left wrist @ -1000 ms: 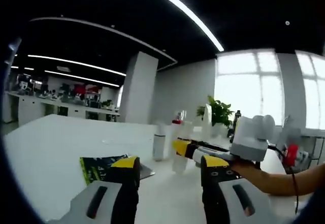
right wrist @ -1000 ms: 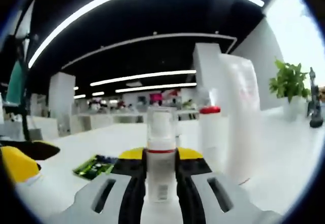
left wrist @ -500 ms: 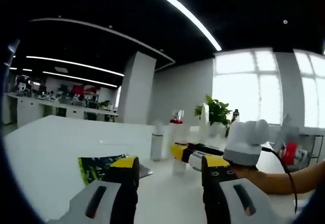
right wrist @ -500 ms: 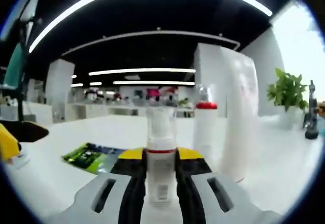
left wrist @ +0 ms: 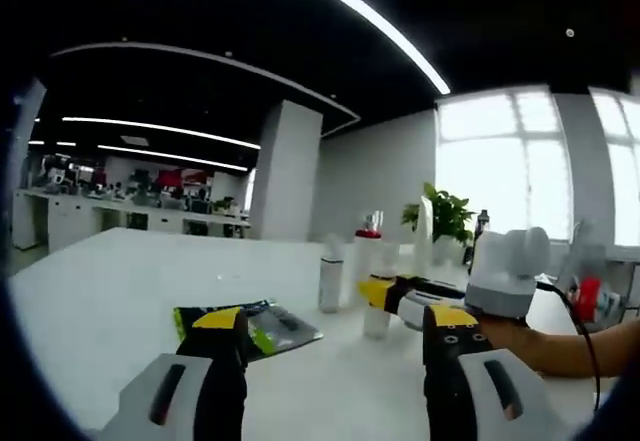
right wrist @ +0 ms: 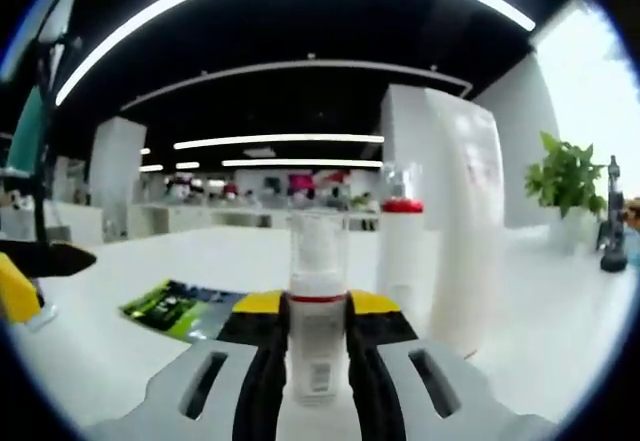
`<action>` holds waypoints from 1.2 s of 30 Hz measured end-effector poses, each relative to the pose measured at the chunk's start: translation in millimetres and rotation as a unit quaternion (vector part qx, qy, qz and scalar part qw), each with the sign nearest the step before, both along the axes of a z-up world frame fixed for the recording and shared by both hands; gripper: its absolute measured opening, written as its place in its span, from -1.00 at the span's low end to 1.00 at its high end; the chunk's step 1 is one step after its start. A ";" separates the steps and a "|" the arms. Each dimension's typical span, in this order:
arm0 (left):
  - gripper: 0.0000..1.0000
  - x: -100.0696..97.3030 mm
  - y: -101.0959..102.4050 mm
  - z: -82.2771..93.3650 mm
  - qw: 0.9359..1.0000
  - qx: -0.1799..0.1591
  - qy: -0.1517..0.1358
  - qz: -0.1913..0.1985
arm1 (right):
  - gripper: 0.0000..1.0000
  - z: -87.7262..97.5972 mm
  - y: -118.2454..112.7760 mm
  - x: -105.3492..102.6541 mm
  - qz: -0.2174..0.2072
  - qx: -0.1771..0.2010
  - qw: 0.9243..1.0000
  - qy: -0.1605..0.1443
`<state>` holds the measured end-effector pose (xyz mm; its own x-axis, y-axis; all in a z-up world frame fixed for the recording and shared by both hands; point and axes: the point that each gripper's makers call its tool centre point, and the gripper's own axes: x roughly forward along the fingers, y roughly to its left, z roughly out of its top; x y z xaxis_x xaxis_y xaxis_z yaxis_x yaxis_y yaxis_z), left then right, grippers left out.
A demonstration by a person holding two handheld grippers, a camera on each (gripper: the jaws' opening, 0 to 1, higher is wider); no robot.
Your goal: Arrange the skincare products in the storage area until every visible bottle or jar stands upright without overlapping.
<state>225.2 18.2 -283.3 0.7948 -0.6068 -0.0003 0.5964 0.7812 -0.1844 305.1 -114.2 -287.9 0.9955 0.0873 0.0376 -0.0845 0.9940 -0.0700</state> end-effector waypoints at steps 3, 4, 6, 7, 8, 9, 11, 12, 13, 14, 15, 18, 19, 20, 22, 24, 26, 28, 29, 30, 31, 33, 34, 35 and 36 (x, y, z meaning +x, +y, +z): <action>0.48 -0.9 -0.4 -0.2 1.000 0.003 -0.003 0.001 | -0.59 0.1 0.1 -1.3 0.002 0.006 1.000 0.002; 0.48 -1.2 -0.7 -0.4 1.000 0.003 -0.003 0.000 | -0.59 0.4 0.6 -1.7 0.005 0.008 1.000 0.002; 0.48 -1.7 -0.9 -0.7 1.000 0.004 -0.002 0.000 | -0.56 0.2 1.8 -2.5 0.009 0.010 1.000 0.003; 0.48 -1.8 -0.8 -1.0 1.000 0.004 -0.002 0.001 | -0.53 -0.6 2.7 -2.9 0.012 0.011 1.000 0.004; 0.48 -1.8 -0.4 -1.4 1.000 0.004 -0.001 0.002 | -0.50 -2.7 3.7 -2.8 0.020 0.019 1.000 0.013; 0.48 -1.7 0.6 -1.7 1.000 0.003 0.000 0.005 | -0.47 -4.6 3.5 -3.8 0.023 0.023 0.999 0.021; 0.48 -1.7 1.9 -1.6 1.000 0.001 0.001 0.007 | -0.45 -7.2 2.7 -5.9 0.024 0.018 0.999 0.028; 0.48 -1.8 2.2 -1.6 1.000 0.001 0.001 0.007 | -0.46 -10.1 2.8 -8.0 0.027 0.017 0.999 0.036; 0.48 -2.1 3.0 -1.3 1.000 -0.002 0.002 0.008 | -0.46 -12.9 3.0 -10.1 0.030 0.016 0.998 0.044; 0.48 -2.3 3.5 -1.1 1.000 -0.002 0.002 0.010 | -0.45 -15.1 2.7 -12.6 0.033 0.023 0.998 0.051; 0.48 -2.5 4.0 -0.9 1.000 -0.003 0.002 0.011 | -0.45 -17.3 2.4 -15.0 0.036 0.029 0.997 0.059; 0.49 -2.8 5.1 -2.7 1.000 0.002 0.003 0.016 | -0.49 -17.4 2.5 -18.7 0.041 0.039 0.996 0.065; 0.50 -2.9 5.6 -3.1 1.000 0.004 0.003 0.018 | -0.50 -17.6 2.5 -18.9 0.041 0.039 0.996 0.066; 0.53 -3.0 6.0 -3.3 1.000 0.005 0.003 0.019 | -0.50 -18.8 3.6 -19.5 0.043 0.037 0.996 0.068; 0.60 -3.1 7.0 -3.7 1.000 0.006 0.003 0.024 | -0.49 -19.6 4.7 -19.3 0.045 0.038 0.996 0.070; 0.68 1.1 8.6 -2.8 1.000 0.005 0.004 0.026 | -0.49 -21.6 5.8 -19.6 0.047 0.036 0.995 0.075; 0.73 2.2 9.4 -3.2 1.000 0.004 0.006 0.029 | -0.50 -22.8 6.1 -19.9 0.048 0.036 0.995 0.078; 0.82 3.2 10.2 -4.2 0.999 0.007 0.007 0.033 | -0.50 -24.7 6.1 -19.8 0.048 0.036 0.995 0.082; 0.86 3.7 10.5 -4.8 0.999 0.008 0.008 0.035 | -0.51 -25.7 5.8 -19.4 0.047 0.036 0.995 0.083; 0.90 4.2 10.9 -5.4 0.999 0.010 0.009 0.036 | -0.51 -26.6 5.5 -19.0 0.047 0.035 0.995 0.084; 0.95 4.5 10.5 -6.3 0.999 0.013 0.009 0.037 | -0.52 -27.5 5.1 -18.6 0.046 0.036 0.995 0.086; 0.99 5.2 9.7 -8.0 0.999 0.018 0.011 0.038 | -0.52 -29.4 4.5 -17.8 0.045 0.037 0.994 0.090; 0.99 5.1 9.6 -8.8 0.999 0.020 0.012 0.038 | -0.53 -29.7 4.5 -17.8 0.045 0.037 0.994 0.091; 0.99 5.0 8.3 -11.5 0.999 0.031 0.014 0.036 | -0.53 -30.9 4.2 -17.8 0.045 0.039 0.994 0.093; 0.99 4.7 7.9 -12.6 0.999 0.037 0.014 0.037 | -0.54 -30.9 4.1 -17.8 0.045 0.040 0.994 0.093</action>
